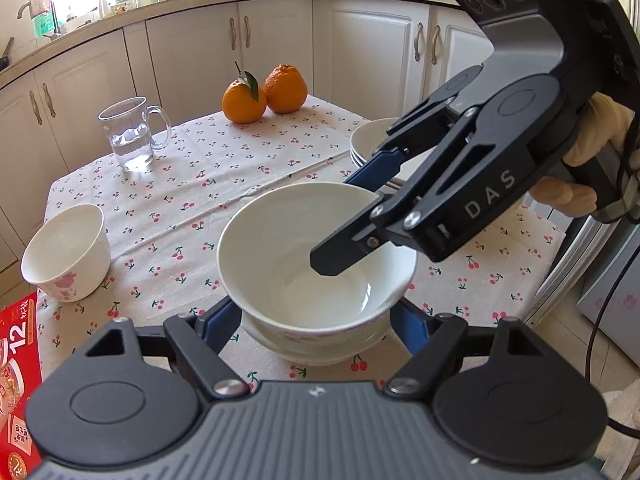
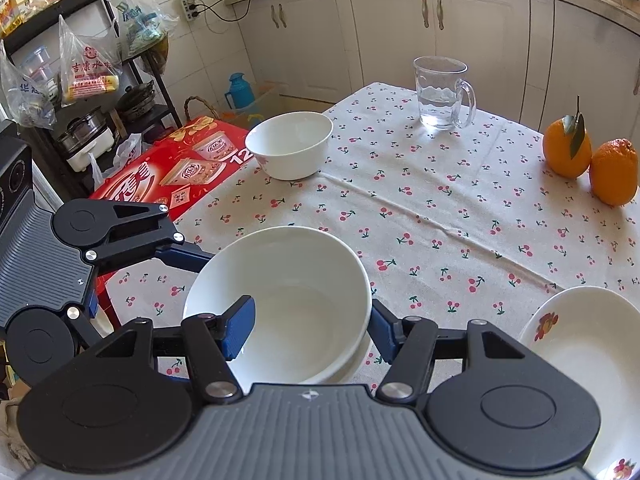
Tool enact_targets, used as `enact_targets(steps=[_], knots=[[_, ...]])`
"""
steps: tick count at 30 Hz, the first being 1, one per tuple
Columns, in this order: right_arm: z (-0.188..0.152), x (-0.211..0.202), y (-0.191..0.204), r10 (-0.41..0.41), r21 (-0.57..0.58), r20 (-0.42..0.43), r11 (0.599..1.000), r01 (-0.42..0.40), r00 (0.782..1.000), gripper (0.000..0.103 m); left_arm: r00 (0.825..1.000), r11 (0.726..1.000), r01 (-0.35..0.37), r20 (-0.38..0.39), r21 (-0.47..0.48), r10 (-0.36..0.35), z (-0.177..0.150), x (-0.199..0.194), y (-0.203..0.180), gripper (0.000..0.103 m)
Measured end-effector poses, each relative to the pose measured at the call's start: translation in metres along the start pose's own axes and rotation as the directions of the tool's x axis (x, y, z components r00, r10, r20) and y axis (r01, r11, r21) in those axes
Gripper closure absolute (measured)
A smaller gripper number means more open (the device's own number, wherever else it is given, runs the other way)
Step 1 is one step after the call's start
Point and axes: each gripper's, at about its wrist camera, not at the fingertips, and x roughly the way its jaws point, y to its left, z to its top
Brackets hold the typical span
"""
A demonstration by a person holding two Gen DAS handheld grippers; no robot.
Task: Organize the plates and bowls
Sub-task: 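Lower the held bowl into the other white bowl and open the right tool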
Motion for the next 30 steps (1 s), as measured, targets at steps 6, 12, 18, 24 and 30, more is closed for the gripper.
enact_targets(steps=[6, 12, 18, 24, 30], knots=[[-0.002, 0.005, 0.001, -0.004, -0.001, -0.004, 1.0, 0.004, 1.0, 0.036, 1.0, 1.0, 0.001, -0.007, 0.0, -0.001, -0.001, 0.002, 0.001, 0.022], [-0.004, 0.009, 0.003, -0.024, -0.015, -0.009, 1.0, 0.024, 1.0, 0.036, 1.0, 1.0, 0.007, -0.007, -0.006, -0.007, -0.002, 0.003, 0.002, 0.022], [-0.005, 0.011, 0.005, -0.038, -0.03, -0.01, 0.999, 0.038, 0.999, 0.035, 1.0, 1.0, 0.012, -0.006, -0.015, -0.012, -0.002, 0.003, 0.003, 0.021], [-0.005, 0.013, 0.006, -0.044, -0.039, -0.008, 0.998, 0.044, 0.999, 0.03, 1.0, 0.999, 0.021, -0.007, -0.027, -0.021, -0.003, 0.005, 0.006, 0.019], [-0.009, 0.009, 0.005, -0.036, -0.033, 0.018, 0.999, 0.036, 0.999, 0.003, 1.0, 1.0, 0.014, 0.014, -0.013, -0.014, -0.004, -0.002, 0.006, 0.011]])
